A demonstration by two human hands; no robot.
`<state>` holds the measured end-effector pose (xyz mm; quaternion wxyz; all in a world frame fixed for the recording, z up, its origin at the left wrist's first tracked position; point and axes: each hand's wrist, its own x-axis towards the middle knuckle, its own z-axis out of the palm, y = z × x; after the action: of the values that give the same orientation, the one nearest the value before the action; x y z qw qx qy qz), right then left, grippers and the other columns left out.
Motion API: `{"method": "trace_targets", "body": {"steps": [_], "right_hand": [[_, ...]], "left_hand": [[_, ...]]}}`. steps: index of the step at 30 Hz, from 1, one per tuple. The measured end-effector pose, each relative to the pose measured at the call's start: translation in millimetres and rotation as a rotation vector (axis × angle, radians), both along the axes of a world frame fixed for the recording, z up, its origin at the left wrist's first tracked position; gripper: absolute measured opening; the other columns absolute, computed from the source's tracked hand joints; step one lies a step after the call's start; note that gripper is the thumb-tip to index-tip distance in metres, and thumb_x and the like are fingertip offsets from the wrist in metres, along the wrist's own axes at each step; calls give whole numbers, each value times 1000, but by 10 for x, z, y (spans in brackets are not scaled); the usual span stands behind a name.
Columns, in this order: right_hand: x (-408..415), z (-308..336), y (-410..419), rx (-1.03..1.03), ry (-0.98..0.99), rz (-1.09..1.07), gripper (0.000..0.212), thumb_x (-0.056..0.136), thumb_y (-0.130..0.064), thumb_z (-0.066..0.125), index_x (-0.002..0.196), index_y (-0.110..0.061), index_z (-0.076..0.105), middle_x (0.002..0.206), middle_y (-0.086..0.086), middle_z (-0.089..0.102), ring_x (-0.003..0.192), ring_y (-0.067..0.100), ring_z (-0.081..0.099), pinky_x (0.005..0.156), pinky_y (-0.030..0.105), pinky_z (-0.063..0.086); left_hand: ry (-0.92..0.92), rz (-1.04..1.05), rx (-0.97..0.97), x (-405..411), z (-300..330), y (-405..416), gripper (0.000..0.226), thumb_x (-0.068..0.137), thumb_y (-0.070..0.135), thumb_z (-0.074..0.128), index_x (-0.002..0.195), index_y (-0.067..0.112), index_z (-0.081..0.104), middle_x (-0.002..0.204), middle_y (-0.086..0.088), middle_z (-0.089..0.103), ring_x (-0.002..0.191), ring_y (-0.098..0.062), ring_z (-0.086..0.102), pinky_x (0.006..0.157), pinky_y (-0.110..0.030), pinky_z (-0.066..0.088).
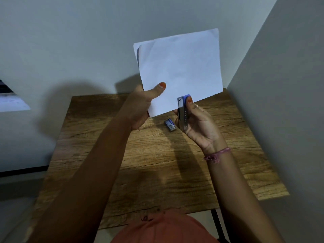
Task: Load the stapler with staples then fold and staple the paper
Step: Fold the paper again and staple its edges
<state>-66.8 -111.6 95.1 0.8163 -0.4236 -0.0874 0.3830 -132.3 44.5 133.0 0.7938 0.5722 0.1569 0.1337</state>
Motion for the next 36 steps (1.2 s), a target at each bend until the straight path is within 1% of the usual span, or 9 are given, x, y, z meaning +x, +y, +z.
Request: {"method": "trace_targets", "body": {"steps": [6, 9, 12, 14, 18, 21, 26, 29, 36], "right_hand": [[-2, -11, 25, -22, 12, -37, 23, 67, -27, 71, 79, -11, 61, 78, 5, 60, 74, 17, 55, 56, 25, 53], [-13, -2, 25, -20, 6, -52, 22, 68, -27, 69, 79, -11, 60, 80, 7, 58, 75, 17, 53, 54, 24, 53], [-34, 23, 22, -8, -10, -61, 15, 70, -27, 68, 74, -13, 65, 75, 4, 62, 72, 15, 55, 54, 24, 53], [-40, 29, 26, 16, -14, -67, 12, 74, -26, 65, 73, -14, 67, 74, 4, 65, 73, 14, 57, 55, 24, 52], [-61, 30, 75, 23, -19, -49, 30, 79, -25, 60, 99, -2, 56, 96, 17, 58, 81, 24, 53, 55, 24, 49], [-91, 13, 117, 45, 7, -74, 35, 68, -21, 69, 95, -10, 50, 94, 13, 50, 82, 22, 45, 67, 29, 34], [-131, -3, 129, 51, -3, -105, 31, 75, -19, 65, 101, -11, 52, 95, 12, 48, 82, 23, 44, 70, 29, 30], [-141, -8, 108, 67, 9, -108, 32, 74, -21, 66, 102, -8, 57, 101, 12, 52, 88, 21, 48, 73, 29, 32], [-188, 2, 107, 41, 30, -165, 19, 69, -20, 69, 84, -12, 60, 85, 8, 57, 78, 18, 55, 67, 26, 41]], "left_hand": [[-10, -5, 56, 3, 19, 5, 37, 90, 19, 62, 126, 12, 54, 120, -3, 67, 108, -22, 65, 91, -39, 54], [-79, -92, 81, -1, 2, 31, 34, 83, 29, 70, 115, 21, 62, 113, 3, 71, 105, -18, 67, 84, -36, 55], [-226, -257, 52, -66, -128, 62, 68, 63, 53, 80, 119, 21, 57, 120, 3, 67, 117, -19, 60, 90, -31, 52], [-234, -271, 56, -105, -299, 4, 93, 46, 54, 88, 124, 19, 50, 124, 3, 62, 124, -21, 54, 96, -32, 49], [-309, -132, 137, -87, -581, -336, 59, 51, 41, 89, 105, 41, 66, 107, 16, 71, 111, -4, 62, 84, -17, 50], [-346, 55, 32, -3, -565, -552, 42, 57, 44, 86, 96, 42, 71, 96, 14, 74, 96, -4, 68, 77, -18, 52], [-356, 245, -24, 101, -501, -701, 30, 69, 19, 83, 94, 31, 73, 93, 7, 75, 92, -12, 70, 73, -21, 54], [-350, 254, -60, 98, -497, -729, 29, 71, 13, 82, 96, 23, 72, 94, 4, 75, 92, -14, 71, 73, -22, 54], [-395, 266, -105, 94, -471, -775, 29, 73, 8, 79, 95, 25, 73, 97, 4, 74, 96, -14, 69, 77, -22, 53]]}}
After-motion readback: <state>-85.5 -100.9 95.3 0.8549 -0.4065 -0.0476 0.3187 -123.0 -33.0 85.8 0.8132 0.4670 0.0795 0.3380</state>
